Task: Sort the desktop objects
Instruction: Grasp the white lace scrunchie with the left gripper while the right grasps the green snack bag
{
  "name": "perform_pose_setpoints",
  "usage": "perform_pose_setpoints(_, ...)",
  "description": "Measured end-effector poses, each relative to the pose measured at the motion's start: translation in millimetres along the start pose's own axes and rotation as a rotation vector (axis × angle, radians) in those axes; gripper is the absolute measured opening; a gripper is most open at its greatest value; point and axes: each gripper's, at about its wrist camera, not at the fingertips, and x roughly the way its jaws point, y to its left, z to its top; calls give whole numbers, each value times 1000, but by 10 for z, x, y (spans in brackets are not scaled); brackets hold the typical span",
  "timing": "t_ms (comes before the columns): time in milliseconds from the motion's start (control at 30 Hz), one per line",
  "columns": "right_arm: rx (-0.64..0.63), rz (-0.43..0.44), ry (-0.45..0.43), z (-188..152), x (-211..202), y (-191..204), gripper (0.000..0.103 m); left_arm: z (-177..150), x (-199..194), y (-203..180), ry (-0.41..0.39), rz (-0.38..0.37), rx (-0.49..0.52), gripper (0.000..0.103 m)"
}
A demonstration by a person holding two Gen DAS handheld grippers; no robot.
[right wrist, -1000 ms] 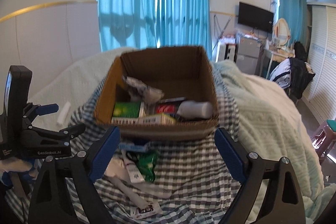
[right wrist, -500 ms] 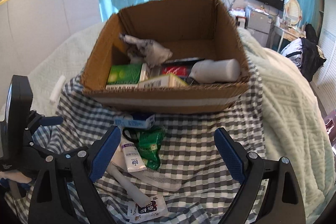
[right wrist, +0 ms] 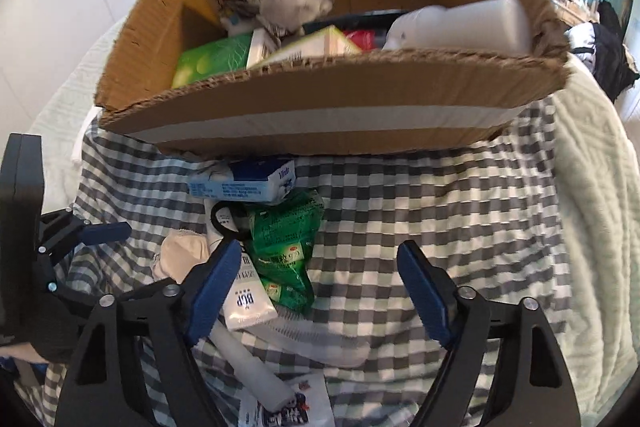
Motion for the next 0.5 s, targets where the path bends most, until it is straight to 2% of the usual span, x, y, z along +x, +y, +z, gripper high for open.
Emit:
perform_pose_setpoints(33,-3,3,11,9,55,11,73,-2,13,-7,4,-4,2,79)
perform_pose_setpoints(233,-35,1,66,27,379,101,69,-6,53,-66,8,-32,23,79)
perform_pose_setpoints(300,-45,16,84,15,460,139,62,-13,64,-92,4,-48,29,78)
perform_pose_setpoints(367,-44,31,89,0,483,142,54,-7,98,-120,7,-72,28,70)
perform_pose_setpoints(400,-39,38,85,-9,481,132,51,1,112,-137,9,-89,28,63)
perform_pose_setpoints(433,-32,47,81,-20,474,116,44,0,115,-152,6,-111,29,53)
perform_pose_setpoints(467,-26,54,77,-30,452,88,37,-5,112,-168,3,-131,33,47)
perform_pose_setpoints(500,-20,57,69,-33,427,76,36,-11,106,-187,0,-145,38,37)
